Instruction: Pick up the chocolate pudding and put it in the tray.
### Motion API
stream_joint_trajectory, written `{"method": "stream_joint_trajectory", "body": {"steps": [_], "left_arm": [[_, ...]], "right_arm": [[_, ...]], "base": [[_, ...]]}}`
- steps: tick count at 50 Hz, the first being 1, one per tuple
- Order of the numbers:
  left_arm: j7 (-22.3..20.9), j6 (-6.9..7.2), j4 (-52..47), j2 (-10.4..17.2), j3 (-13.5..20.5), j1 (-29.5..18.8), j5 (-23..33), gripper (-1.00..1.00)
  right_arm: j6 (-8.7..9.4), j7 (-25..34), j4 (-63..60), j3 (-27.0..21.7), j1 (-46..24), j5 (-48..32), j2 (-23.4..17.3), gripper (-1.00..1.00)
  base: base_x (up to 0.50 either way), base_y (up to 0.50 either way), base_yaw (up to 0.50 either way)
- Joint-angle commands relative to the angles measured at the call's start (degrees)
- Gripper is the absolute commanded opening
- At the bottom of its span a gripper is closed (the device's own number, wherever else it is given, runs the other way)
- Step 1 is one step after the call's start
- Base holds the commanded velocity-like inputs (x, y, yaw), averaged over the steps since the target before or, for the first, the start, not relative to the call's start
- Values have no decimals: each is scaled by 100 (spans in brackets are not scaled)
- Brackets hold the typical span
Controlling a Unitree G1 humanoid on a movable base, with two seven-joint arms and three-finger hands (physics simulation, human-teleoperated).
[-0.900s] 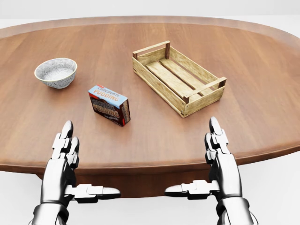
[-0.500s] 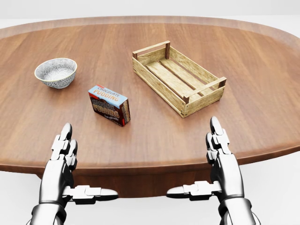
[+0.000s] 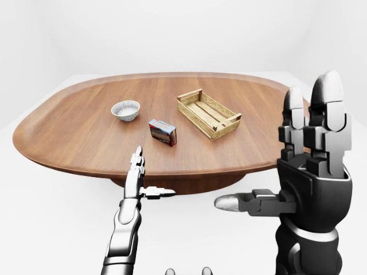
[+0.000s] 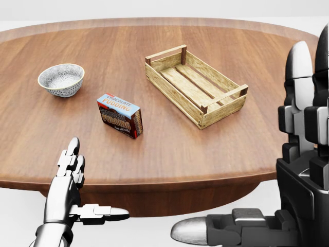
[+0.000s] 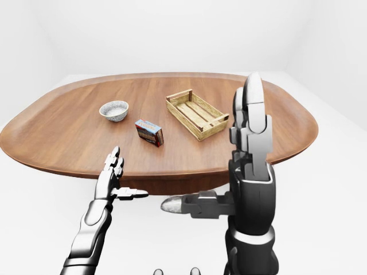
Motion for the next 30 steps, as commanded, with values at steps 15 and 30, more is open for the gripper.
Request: {"method": "stream_joint_trajectory", "body": {"steps": [15, 30], "left_arm": [[9, 3, 36, 1, 2, -15, 8, 100], [11, 0, 45, 2, 1, -19, 13, 100]], "right_arm": [[0, 360, -721, 74, 104, -362, 444, 100], [0, 255, -721, 139, 132, -360, 307, 100]], "base": [[0, 0, 0], [0, 0, 0]]}}
